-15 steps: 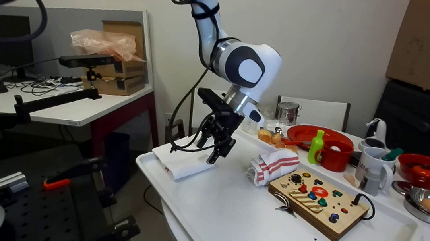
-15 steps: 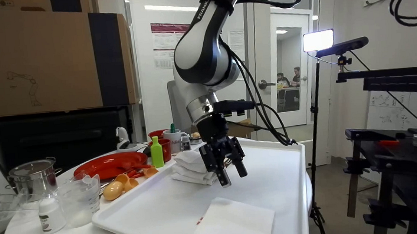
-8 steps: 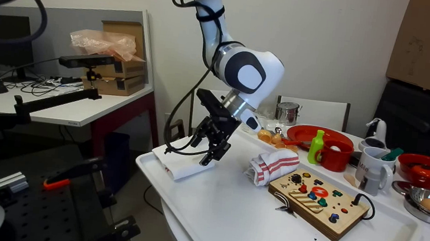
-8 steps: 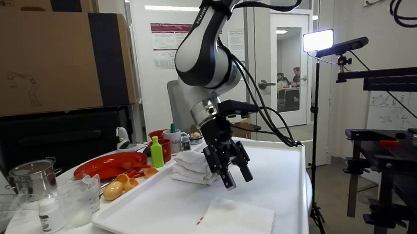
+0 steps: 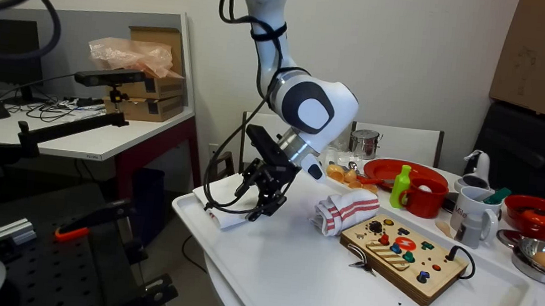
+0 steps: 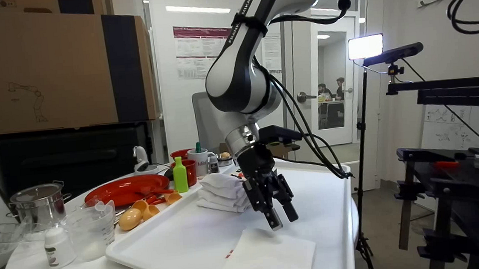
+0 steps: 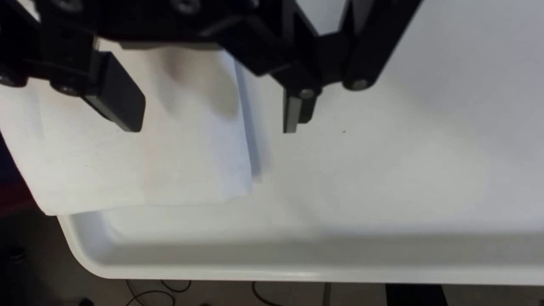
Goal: Fold the towel
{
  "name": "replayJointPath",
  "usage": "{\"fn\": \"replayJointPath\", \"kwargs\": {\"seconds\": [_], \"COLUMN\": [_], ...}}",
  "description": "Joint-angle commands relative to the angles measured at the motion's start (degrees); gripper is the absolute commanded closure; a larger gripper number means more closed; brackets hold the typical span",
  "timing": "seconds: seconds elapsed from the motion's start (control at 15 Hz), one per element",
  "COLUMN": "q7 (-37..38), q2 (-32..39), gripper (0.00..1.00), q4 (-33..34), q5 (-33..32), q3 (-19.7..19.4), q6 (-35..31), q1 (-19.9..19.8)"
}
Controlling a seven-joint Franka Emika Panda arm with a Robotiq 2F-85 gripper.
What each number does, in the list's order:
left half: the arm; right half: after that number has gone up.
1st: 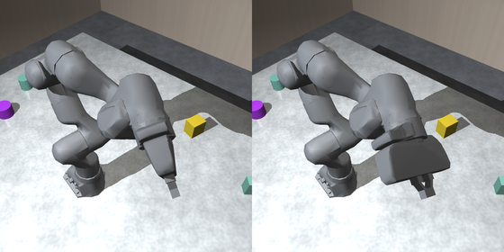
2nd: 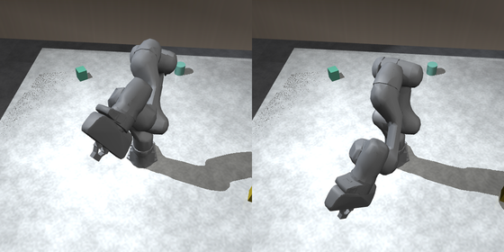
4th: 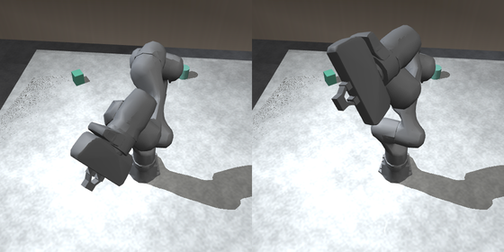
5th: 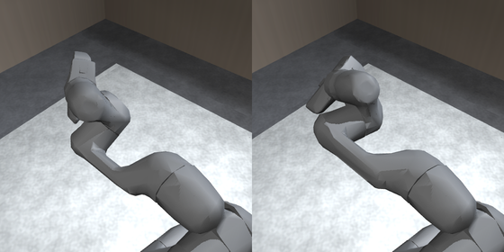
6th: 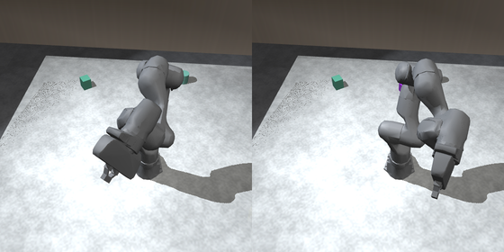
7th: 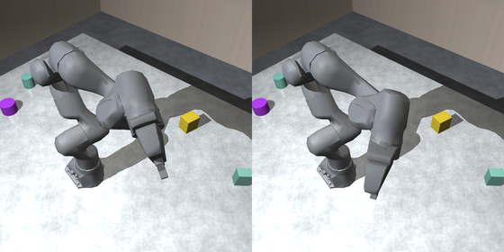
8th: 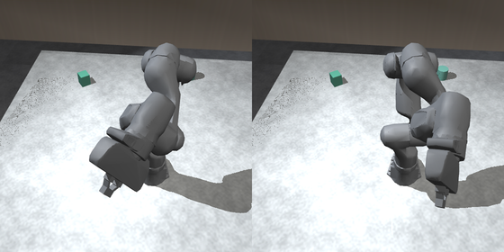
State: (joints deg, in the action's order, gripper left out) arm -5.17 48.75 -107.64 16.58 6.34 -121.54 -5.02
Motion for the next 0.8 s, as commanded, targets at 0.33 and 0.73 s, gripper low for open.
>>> {"fn": "replayJointPath", "kwargs": {"seconds": [0.33, 0.73], "q7": [-1.81, -2.16], "q2": [2.27, 2.79], "gripper": [0.26, 0.25], "q4": [1.90, 2.39], "q5": [0.82, 0.66], "q3": [0.89, 1.46], "q6": [0.80, 1.17], "q1": [-0.27, -0.04]}}
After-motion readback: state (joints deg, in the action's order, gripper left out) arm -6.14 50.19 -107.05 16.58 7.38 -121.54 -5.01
